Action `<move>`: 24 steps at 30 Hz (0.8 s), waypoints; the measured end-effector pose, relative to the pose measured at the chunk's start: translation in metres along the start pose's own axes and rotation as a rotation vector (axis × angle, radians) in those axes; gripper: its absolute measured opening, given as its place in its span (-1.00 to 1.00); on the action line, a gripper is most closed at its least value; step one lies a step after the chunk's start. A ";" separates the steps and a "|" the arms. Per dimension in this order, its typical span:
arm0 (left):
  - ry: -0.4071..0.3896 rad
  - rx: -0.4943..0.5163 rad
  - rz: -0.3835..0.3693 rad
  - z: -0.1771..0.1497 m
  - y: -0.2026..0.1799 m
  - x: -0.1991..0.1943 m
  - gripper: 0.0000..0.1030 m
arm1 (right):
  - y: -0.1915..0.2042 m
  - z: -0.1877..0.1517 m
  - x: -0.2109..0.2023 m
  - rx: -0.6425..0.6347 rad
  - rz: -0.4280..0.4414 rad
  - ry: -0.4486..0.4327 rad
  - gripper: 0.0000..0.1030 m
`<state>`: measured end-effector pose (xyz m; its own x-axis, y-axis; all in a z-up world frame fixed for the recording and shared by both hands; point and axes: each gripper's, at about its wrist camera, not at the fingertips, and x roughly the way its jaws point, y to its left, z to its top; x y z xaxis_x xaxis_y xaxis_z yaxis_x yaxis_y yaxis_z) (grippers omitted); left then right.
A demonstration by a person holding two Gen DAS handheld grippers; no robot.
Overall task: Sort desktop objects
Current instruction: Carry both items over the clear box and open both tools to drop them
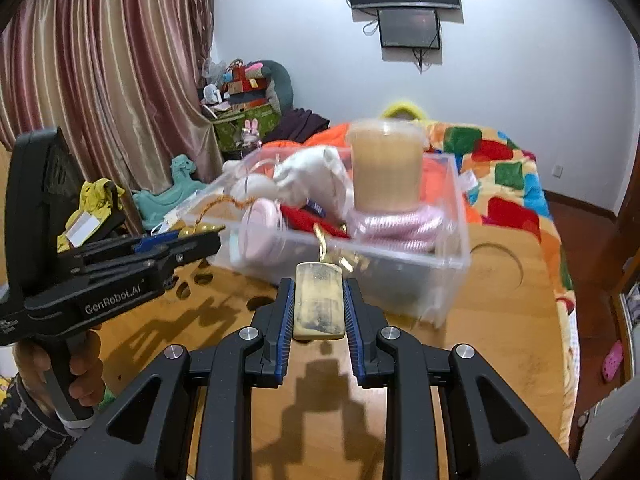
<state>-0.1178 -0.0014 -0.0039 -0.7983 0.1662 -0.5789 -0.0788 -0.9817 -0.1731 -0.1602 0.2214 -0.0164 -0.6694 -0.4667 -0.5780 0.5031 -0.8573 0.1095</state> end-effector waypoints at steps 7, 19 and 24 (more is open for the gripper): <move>-0.026 -0.011 -0.014 0.011 0.009 -0.003 -0.43 | 0.002 0.023 0.006 -0.042 -0.020 -0.019 -0.58; -0.009 -0.012 0.000 0.024 0.025 0.014 -0.43 | 0.006 0.048 0.050 -0.054 0.016 0.015 -0.58; 0.009 -0.015 0.001 0.025 0.030 0.024 -0.43 | 0.006 0.048 0.067 -0.056 0.013 0.044 -0.58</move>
<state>-0.1543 -0.0288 -0.0025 -0.7932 0.1660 -0.5859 -0.0689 -0.9804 -0.1845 -0.2287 0.1746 -0.0156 -0.6386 -0.4661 -0.6123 0.5420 -0.8373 0.0721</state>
